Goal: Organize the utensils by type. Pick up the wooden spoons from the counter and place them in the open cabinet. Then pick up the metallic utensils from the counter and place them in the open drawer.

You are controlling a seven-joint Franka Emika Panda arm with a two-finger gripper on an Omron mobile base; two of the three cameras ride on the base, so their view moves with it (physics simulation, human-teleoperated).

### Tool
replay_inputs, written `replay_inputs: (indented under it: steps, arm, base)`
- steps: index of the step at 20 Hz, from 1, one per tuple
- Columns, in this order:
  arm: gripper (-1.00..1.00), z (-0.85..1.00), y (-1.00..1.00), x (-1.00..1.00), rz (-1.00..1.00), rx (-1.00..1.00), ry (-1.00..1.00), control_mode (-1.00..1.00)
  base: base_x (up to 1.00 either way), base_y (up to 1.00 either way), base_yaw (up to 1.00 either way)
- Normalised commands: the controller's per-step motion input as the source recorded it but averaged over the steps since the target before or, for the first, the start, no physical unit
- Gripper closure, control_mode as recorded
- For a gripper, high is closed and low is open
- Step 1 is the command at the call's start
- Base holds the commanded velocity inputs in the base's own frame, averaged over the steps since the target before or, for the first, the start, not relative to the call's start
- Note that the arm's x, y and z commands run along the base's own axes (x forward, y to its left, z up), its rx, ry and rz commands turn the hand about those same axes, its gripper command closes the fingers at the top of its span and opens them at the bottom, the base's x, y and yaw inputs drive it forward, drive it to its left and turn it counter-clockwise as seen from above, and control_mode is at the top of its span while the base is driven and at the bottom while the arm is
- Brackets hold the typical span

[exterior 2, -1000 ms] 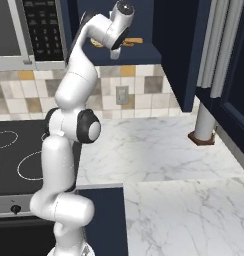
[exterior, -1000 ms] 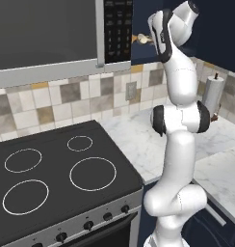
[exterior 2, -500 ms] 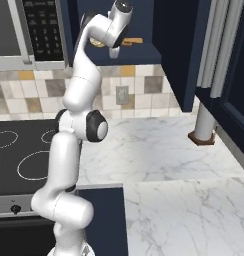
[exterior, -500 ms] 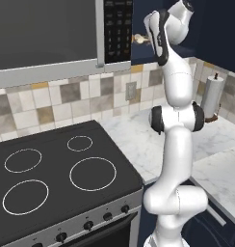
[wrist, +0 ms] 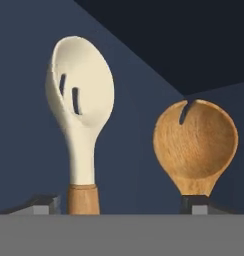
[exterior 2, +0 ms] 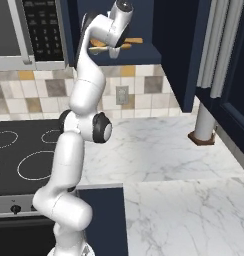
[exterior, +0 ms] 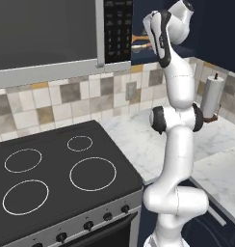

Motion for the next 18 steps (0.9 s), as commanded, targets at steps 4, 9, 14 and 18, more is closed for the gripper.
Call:
replay_inputs:
  steps: [4,9,14,18]
  arm:
    - [-1.0,-0.02,0.0,-0.27,0.02,0.0,0.0,-1.0]
    - [-1.0,-0.01,0.0,-0.26,0.02,0.0,0.0,-1.0]
    - [-1.0,-0.01,0.0,-0.26,0.01,0.0,0.0,-1.0]
    - [-1.0,-0.03,-0.01,-0.79,0.0,0.0,-0.05,-1.0]
  base:
    - [0.0,0.0,0.0]
    - [0.0,0.0,0.0]
    - [0.0,0.0,0.0]
    - [0.0,0.0,0.0]
